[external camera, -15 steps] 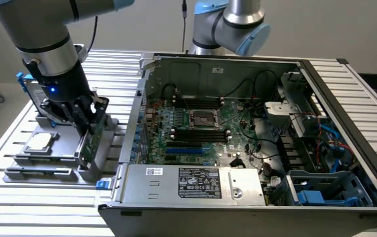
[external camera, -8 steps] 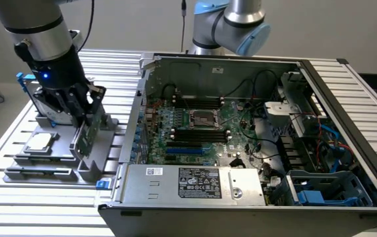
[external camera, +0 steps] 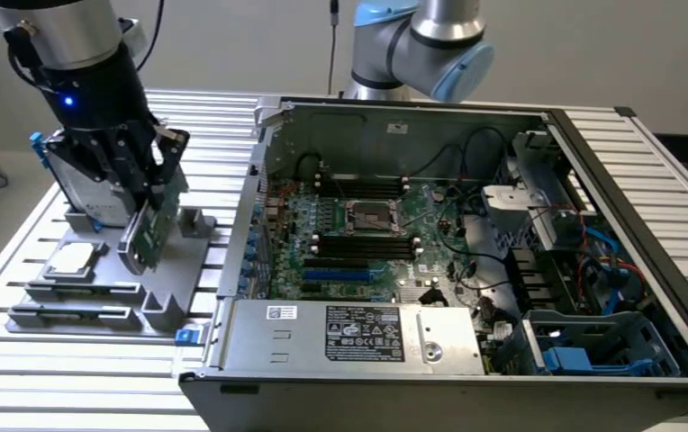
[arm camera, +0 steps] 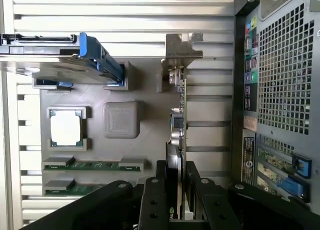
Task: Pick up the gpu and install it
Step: 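Pick up the gpu and move the gpu toward the slot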
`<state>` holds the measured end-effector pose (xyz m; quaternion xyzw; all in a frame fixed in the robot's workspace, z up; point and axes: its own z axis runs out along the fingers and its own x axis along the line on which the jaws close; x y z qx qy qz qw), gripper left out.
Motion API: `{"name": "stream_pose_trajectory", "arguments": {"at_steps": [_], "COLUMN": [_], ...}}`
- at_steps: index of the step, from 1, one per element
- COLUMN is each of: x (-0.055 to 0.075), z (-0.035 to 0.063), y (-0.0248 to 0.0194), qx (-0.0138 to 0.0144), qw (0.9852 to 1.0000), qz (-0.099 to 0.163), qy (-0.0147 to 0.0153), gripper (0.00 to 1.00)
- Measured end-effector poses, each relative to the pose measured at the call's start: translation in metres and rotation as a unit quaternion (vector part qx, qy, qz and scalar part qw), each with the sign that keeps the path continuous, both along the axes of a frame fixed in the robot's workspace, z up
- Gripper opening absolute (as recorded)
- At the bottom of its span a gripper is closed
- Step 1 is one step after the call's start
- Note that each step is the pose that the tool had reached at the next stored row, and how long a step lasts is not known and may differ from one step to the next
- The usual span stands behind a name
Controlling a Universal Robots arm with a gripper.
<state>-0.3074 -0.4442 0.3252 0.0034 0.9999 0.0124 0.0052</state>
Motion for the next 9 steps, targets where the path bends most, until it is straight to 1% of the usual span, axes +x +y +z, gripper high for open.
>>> {"name": "stream_pose_trajectory", "arguments": {"at_steps": [3, 9], "x": [0.007, 0.026], "z": [0.0137, 0.0410], "y": [-0.0003, -0.0008], "qx": [0.0000, 0.0000], "qw": [1.0000, 1.0000], "qz": [0.000, 0.000], "qy": [0.0015, 0.0054], "gripper": [0.27, 0.27]}}
